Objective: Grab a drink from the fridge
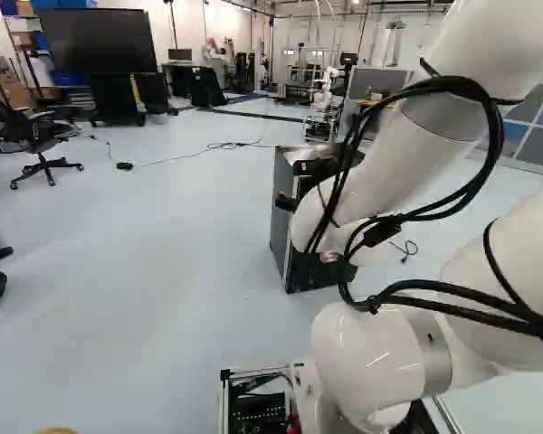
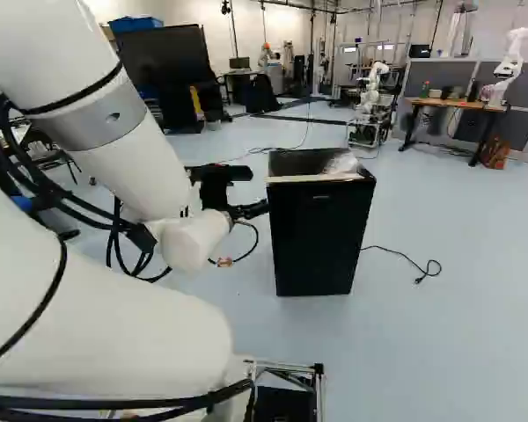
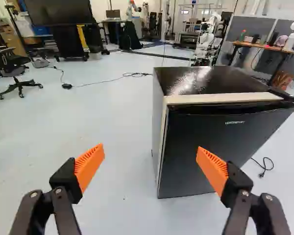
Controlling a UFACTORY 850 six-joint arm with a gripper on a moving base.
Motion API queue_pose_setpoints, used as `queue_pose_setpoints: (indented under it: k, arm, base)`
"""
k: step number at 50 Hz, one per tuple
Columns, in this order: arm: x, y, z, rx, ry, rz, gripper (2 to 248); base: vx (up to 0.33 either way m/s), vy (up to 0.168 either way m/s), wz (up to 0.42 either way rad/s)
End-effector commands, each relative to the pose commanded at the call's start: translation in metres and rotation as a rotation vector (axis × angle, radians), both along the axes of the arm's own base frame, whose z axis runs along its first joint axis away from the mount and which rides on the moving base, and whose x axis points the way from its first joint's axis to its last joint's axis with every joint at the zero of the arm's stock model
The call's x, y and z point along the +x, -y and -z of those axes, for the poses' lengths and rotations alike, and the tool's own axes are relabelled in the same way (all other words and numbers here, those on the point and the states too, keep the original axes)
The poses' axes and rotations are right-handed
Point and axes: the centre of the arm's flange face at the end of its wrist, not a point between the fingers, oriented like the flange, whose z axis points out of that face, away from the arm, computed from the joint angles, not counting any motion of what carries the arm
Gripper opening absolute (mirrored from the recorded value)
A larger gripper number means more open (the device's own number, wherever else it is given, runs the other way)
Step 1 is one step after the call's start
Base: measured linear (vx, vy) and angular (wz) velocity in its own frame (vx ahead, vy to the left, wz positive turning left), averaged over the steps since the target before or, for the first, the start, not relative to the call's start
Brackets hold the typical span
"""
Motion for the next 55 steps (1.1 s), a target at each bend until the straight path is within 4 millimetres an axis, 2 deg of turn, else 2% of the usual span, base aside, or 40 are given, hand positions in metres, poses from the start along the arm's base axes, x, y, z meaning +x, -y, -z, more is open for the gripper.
queue_pose_setpoints:
  k: [55]
  arm:
    - [0.0, 0.0, 0.0, 0.0, 0.0, 0.0, 247]
  base:
    - [0.0, 0.0, 0.0]
